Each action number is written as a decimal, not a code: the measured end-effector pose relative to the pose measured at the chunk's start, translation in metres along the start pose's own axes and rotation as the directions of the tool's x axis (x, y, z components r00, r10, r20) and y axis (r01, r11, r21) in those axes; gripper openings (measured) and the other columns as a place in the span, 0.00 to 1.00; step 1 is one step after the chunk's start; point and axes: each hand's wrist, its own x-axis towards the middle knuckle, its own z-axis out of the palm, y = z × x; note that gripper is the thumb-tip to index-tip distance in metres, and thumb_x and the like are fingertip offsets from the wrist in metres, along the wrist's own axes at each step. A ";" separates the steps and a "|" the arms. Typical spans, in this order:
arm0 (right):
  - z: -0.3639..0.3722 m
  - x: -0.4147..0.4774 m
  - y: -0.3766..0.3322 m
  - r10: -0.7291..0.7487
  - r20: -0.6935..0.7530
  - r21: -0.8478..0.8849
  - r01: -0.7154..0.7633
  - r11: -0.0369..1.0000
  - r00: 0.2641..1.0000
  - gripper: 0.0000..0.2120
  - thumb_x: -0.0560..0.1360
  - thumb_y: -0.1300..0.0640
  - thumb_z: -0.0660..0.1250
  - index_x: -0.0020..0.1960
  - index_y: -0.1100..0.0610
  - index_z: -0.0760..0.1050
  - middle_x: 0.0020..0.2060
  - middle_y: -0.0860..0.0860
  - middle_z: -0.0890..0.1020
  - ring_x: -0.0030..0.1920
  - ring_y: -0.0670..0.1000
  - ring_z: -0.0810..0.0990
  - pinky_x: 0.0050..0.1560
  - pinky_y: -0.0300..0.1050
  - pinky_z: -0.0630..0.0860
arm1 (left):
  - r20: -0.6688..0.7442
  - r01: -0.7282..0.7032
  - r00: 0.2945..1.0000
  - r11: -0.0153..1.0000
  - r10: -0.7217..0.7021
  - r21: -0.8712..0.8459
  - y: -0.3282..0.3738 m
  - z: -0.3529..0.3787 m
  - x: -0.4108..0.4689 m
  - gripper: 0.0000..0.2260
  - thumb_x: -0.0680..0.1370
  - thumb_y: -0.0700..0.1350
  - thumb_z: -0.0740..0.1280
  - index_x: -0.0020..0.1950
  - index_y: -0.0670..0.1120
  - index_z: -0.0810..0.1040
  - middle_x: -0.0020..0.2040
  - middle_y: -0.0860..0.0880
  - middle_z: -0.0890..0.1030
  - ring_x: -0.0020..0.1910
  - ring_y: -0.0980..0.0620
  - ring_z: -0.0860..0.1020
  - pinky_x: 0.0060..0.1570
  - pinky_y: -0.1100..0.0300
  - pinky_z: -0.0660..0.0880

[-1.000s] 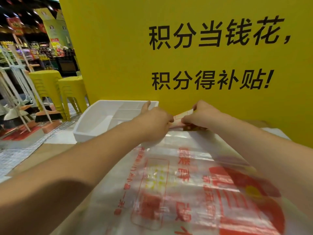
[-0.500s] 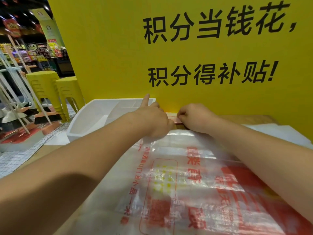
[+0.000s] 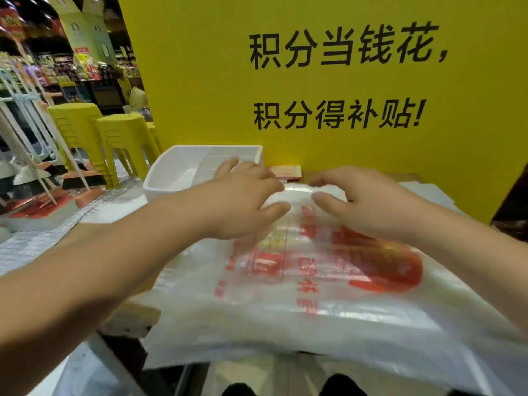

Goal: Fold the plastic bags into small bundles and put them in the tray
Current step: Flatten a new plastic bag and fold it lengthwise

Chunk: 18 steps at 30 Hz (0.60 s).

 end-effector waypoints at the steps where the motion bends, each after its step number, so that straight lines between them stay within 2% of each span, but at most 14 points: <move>1: -0.003 -0.022 -0.006 -0.026 0.006 -0.003 0.026 1.000 1.000 0.18 0.81 0.44 0.59 0.67 0.48 0.75 0.63 0.43 0.78 0.60 0.47 0.76 0.54 0.40 0.67 | 0.005 -0.023 1.000 0.998 0.024 -0.056 0.008 0.000 -0.022 0.28 0.81 0.66 0.47 0.78 0.57 0.63 0.78 0.53 0.61 0.78 0.52 0.54 0.78 0.48 0.44; 3: -0.009 -0.064 -0.016 -0.072 0.009 0.004 0.072 0.997 0.997 0.20 0.79 0.40 0.56 0.66 0.46 0.75 0.61 0.41 0.78 0.60 0.44 0.76 0.58 0.38 0.69 | 0.001 -0.079 0.997 0.982 0.080 -0.171 0.023 0.002 -0.069 0.31 0.77 0.71 0.46 0.77 0.61 0.62 0.78 0.57 0.59 0.78 0.56 0.53 0.77 0.54 0.46; 5: -0.013 -0.102 -0.021 -0.094 0.034 0.042 0.093 0.995 0.995 0.25 0.78 0.34 0.54 0.66 0.45 0.75 0.60 0.39 0.77 0.60 0.41 0.75 0.61 0.35 0.68 | 0.028 -0.097 0.994 0.958 0.109 -0.270 0.033 0.008 -0.108 0.30 0.77 0.73 0.50 0.76 0.65 0.60 0.79 0.63 0.55 0.77 0.63 0.50 0.76 0.60 0.48; 8: -0.014 -0.144 -0.020 -0.081 0.108 0.037 0.077 0.996 0.991 0.29 0.76 0.27 0.52 0.71 0.39 0.69 0.67 0.32 0.69 0.68 0.34 0.65 0.66 0.25 0.58 | 0.126 -0.060 0.987 0.958 0.099 -0.280 0.037 0.020 -0.138 0.30 0.76 0.72 0.53 0.78 0.68 0.54 0.79 0.67 0.49 0.76 0.66 0.47 0.72 0.67 0.46; 10: -0.010 -0.158 -0.019 -0.045 0.210 0.019 0.042 0.999 0.977 0.31 0.74 0.25 0.53 0.74 0.34 0.61 0.68 0.27 0.61 0.69 0.30 0.57 0.63 0.20 0.52 | 0.154 -0.028 0.986 0.969 0.067 -0.246 0.036 0.025 -0.147 0.30 0.77 0.72 0.52 0.78 0.69 0.52 0.78 0.67 0.49 0.76 0.65 0.49 0.71 0.67 0.49; 12: -0.005 -0.160 -0.020 -0.039 0.265 -0.018 0.046 0.999 0.963 0.33 0.73 0.26 0.55 0.76 0.33 0.56 0.71 0.29 0.58 0.72 0.33 0.55 0.65 0.23 0.52 | 0.116 -0.029 0.992 0.973 0.057 -0.228 0.034 0.028 -0.152 0.29 0.77 0.71 0.52 0.78 0.68 0.53 0.78 0.67 0.54 0.76 0.65 0.53 0.73 0.64 0.53; 15: 0.001 -0.153 -0.027 -0.061 0.227 -0.026 0.068 0.997 0.972 0.30 0.76 0.30 0.57 0.76 0.36 0.59 0.73 0.34 0.63 0.73 0.36 0.59 0.69 0.30 0.57 | 0.076 -0.013 0.997 0.968 0.034 -0.252 0.025 0.030 -0.161 0.27 0.78 0.71 0.52 0.76 0.66 0.58 0.75 0.66 0.61 0.74 0.65 0.59 0.73 0.61 0.60; 18: 0.003 -0.147 -0.034 -0.060 0.221 0.028 0.055 0.998 0.973 0.31 0.76 0.29 0.56 0.76 0.37 0.60 0.72 0.34 0.65 0.71 0.35 0.62 0.65 0.24 0.56 | 0.047 0.012 0.999 0.958 0.001 -0.287 0.017 0.029 -0.168 0.27 0.77 0.72 0.52 0.75 0.66 0.61 0.73 0.66 0.64 0.72 0.65 0.61 0.73 0.57 0.63</move>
